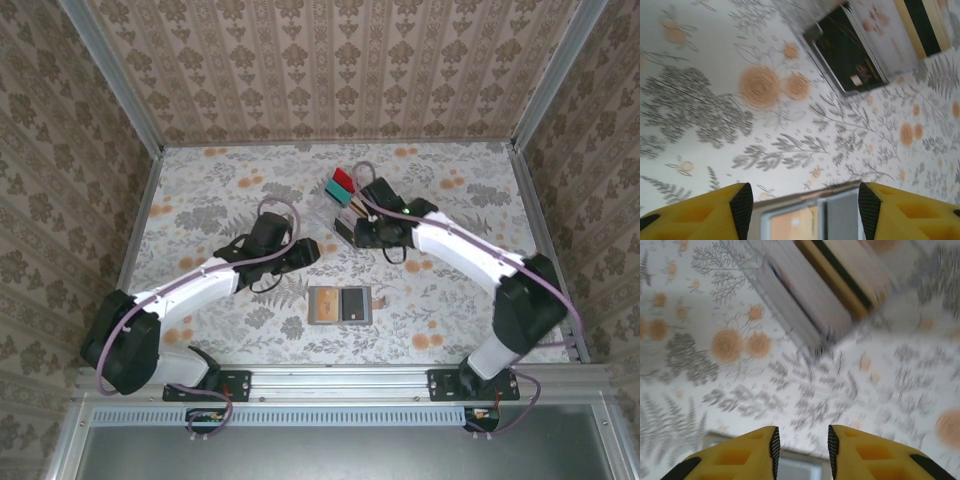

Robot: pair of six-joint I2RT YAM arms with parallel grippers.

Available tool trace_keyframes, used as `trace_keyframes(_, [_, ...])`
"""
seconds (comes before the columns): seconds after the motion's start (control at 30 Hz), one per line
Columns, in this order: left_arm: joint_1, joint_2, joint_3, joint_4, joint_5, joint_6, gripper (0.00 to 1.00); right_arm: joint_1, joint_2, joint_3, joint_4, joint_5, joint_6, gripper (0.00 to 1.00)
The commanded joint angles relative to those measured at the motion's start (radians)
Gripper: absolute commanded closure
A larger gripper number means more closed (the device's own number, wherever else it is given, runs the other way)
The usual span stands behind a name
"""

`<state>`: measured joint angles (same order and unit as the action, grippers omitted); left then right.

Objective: Put the credit cards into the card holder
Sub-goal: Insert the credit card into the card slot, then pick up the credit card from the storage box.

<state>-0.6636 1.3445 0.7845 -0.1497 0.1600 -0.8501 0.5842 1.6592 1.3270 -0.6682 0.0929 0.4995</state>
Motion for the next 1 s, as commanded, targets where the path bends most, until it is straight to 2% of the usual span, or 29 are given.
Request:
trace_keyframes(0.0, [0.032,0.005,0.006,0.026,0.057,0.037,0.36,0.005,0.123,0.148,-0.165,0.135,-0.211,0.66])
trace_keyframes(0.2, [0.058,0.030,0.015,0.041,0.080,0.031,0.33,0.023,0.291,0.351,-0.206,0.246,-0.346,0.66])
trace_keyframes(0.4, [0.072,0.032,0.000,0.056,0.090,0.016,0.31,0.035,0.402,0.472,-0.244,0.304,-0.416,0.64])
trace_keyframes(0.6, [0.084,0.033,-0.005,0.063,0.098,0.014,0.30,0.045,0.453,0.504,-0.239,0.329,-0.446,0.63])
trace_keyframes(0.97, [0.093,0.031,-0.016,0.065,0.116,0.011,0.29,0.060,0.526,0.512,-0.227,0.454,-0.466,0.62])
